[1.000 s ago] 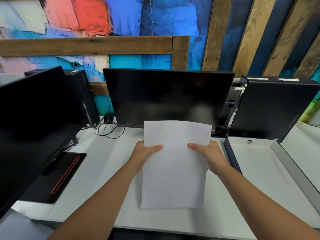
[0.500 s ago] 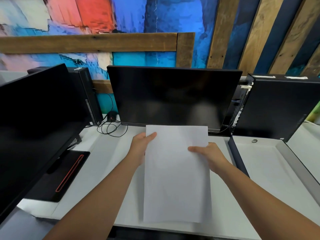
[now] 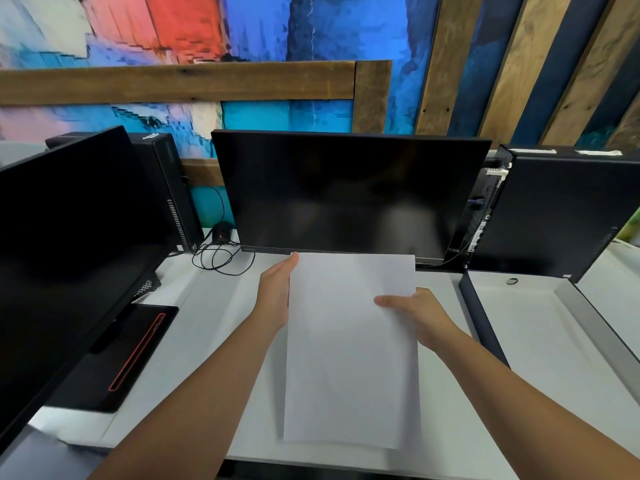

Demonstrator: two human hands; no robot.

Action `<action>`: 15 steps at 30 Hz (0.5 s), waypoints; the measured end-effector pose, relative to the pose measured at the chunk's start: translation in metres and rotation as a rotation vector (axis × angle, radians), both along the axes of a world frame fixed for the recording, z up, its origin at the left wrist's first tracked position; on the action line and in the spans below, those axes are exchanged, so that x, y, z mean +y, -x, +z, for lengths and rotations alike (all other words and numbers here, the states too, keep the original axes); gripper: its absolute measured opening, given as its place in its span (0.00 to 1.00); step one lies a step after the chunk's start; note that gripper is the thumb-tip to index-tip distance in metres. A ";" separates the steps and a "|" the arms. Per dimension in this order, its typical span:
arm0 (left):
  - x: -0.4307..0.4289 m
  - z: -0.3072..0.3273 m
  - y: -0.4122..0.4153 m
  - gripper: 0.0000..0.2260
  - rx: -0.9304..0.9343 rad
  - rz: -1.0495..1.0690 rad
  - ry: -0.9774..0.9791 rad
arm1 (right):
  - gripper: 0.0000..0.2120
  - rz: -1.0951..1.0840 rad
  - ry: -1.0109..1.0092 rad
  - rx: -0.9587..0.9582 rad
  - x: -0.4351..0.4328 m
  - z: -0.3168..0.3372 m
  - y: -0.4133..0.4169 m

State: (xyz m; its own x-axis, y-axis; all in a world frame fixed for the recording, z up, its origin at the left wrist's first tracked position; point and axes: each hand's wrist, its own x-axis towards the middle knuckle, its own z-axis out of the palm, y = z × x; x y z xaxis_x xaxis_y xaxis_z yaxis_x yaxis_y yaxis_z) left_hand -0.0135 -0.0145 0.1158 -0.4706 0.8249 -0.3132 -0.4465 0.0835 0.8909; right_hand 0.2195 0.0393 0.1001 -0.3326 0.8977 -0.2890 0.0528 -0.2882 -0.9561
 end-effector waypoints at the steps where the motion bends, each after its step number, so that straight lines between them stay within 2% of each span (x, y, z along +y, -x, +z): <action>1: 0.001 0.000 0.000 0.10 0.005 0.008 -0.005 | 0.13 0.000 0.001 0.003 0.000 0.000 0.000; 4: 0.001 0.000 0.002 0.08 0.007 -0.012 -0.032 | 0.13 0.001 0.004 -0.001 0.002 -0.001 0.001; 6: 0.000 -0.001 0.003 0.07 0.027 -0.100 -0.039 | 0.13 0.009 0.011 0.005 0.004 -0.002 0.002; 15: -0.012 -0.025 -0.001 0.11 0.056 -0.347 0.109 | 0.14 0.006 0.054 0.026 0.011 -0.006 0.001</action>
